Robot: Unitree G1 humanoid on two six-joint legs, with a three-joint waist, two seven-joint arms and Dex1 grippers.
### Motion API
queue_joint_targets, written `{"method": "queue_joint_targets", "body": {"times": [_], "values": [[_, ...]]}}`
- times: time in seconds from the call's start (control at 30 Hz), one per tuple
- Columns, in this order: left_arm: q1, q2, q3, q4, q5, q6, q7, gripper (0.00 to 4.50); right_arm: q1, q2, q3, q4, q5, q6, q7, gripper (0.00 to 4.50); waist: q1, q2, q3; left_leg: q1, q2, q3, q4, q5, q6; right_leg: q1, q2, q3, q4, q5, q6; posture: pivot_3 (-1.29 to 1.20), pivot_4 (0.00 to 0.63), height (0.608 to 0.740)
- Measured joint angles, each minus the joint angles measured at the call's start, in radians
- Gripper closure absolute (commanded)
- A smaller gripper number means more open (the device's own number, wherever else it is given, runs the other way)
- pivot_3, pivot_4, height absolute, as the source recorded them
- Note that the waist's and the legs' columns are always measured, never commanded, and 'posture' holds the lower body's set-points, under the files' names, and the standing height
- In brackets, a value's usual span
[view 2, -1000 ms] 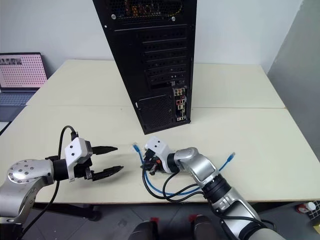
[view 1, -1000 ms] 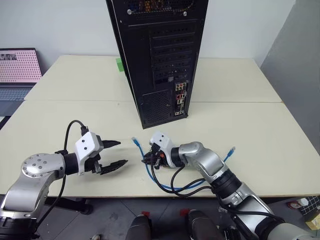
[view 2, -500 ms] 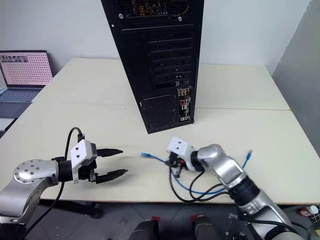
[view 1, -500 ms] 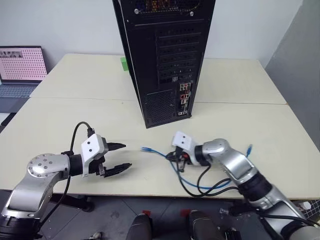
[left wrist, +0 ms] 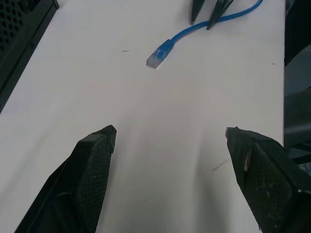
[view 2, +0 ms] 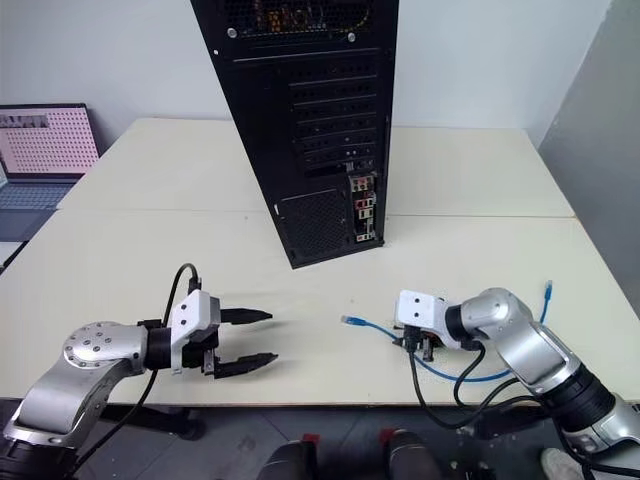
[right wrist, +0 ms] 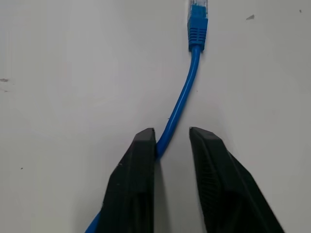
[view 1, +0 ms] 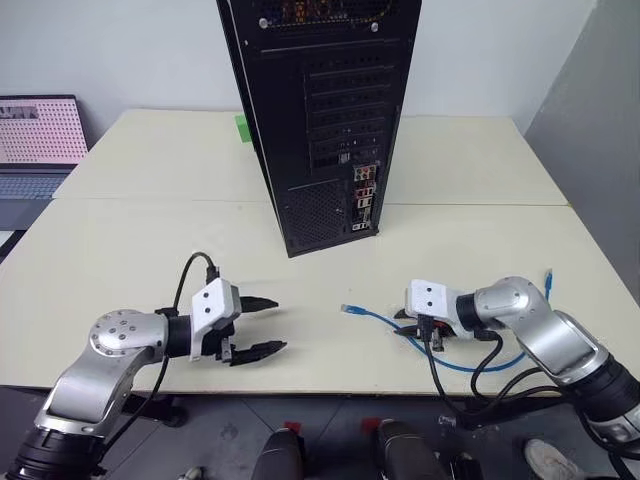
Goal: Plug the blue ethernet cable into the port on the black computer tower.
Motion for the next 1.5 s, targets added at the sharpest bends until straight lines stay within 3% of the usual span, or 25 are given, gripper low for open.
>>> {"method": "queue_joint_targets", "body": {"times": [0.17,0.43,0.67,1.1,1.5], "values": [[0.0,-0.005,-0.002,-0.001,0.001,-0.001,0.001,0.62,0.013,0.067,-0.065,-0.005,0.055,0.013,-0.014,1.14,-0.001,0.0,0.0,0.0,0.0,0.0,0.0,0.0,0.0,0.0,0.0,0.0,0.001,0.0,0.0,0.0,0.15,0.74],[0.001,-0.018,-0.007,-0.011,0.004,-0.001,0.003,0.62,0.056,0.26,-0.104,0.004,0.102,0.035,-0.149,1.14,-0.001,0.0,0.0,0.0,0.0,0.0,0.0,0.0,0.0,0.0,0.0,0.0,0.001,0.0,0.0,0.0,0.15,0.74],[-0.008,-0.019,-0.019,-0.011,0.008,-0.001,0.003,0.62,0.085,0.305,-0.079,0.076,0.054,0.027,-0.207,1.14,-0.001,0.0,0.0,0.0,0.0,0.0,0.0,0.0,0.0,0.0,0.001,0.0,0.001,0.0,0.0,0.0,0.15,0.74],[-0.021,-0.048,-0.027,0.007,0.042,-0.023,0.031,0.62,0.088,0.315,-0.064,0.08,0.03,0.002,-0.217,4.37,0.0,0.0,0.0,0.0,0.0,0.0,0.0,0.0,0.0,0.0,0.001,0.0,0.001,0.0,0.0,0.0,0.15,0.74],[-0.155,-0.103,-0.102,0.082,0.068,-0.056,-0.008,0.62,0.021,0.268,-0.058,-0.053,0.075,0.063,-0.117,4.39,0.0,0.0,0.0,0.0,0.0,-0.001,0.001,0.0,0.0,0.001,0.001,0.0,0.001,0.002,0.004,0.0,0.15,0.74]]}}
